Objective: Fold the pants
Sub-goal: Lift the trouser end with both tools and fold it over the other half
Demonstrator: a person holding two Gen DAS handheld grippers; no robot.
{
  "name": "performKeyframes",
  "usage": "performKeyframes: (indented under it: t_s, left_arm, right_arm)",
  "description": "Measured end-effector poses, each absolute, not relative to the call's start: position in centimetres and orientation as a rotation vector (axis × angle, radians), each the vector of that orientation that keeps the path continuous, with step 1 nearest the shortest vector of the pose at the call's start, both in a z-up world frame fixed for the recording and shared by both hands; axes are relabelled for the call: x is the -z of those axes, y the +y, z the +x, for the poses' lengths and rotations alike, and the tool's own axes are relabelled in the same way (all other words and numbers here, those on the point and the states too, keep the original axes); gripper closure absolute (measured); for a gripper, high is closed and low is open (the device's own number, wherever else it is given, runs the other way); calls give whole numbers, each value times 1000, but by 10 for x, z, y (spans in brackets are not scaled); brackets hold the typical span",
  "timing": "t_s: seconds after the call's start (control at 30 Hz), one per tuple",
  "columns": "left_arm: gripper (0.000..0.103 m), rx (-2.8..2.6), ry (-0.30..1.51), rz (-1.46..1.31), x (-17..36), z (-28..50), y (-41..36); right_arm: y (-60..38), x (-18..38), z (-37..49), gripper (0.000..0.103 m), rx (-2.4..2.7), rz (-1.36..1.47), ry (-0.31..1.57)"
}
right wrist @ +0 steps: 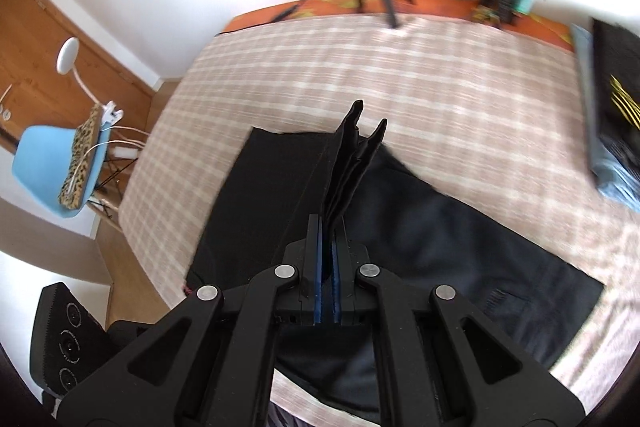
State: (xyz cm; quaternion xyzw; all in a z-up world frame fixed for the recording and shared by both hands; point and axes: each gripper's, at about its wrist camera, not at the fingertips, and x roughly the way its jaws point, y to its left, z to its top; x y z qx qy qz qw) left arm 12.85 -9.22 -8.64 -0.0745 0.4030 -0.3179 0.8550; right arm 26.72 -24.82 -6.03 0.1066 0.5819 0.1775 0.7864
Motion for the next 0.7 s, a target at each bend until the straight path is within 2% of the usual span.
performKeyframes:
  t_s: [0.37,0.7]
  left_arm:
    - [99,818,906,-45,99,110,-182]
    - [99,858,953,-10,115,100,-220]
  right_arm:
    - [-345,85,219,99,-242,277,1264]
    - [-385,110,193,99,-174,299,1277]
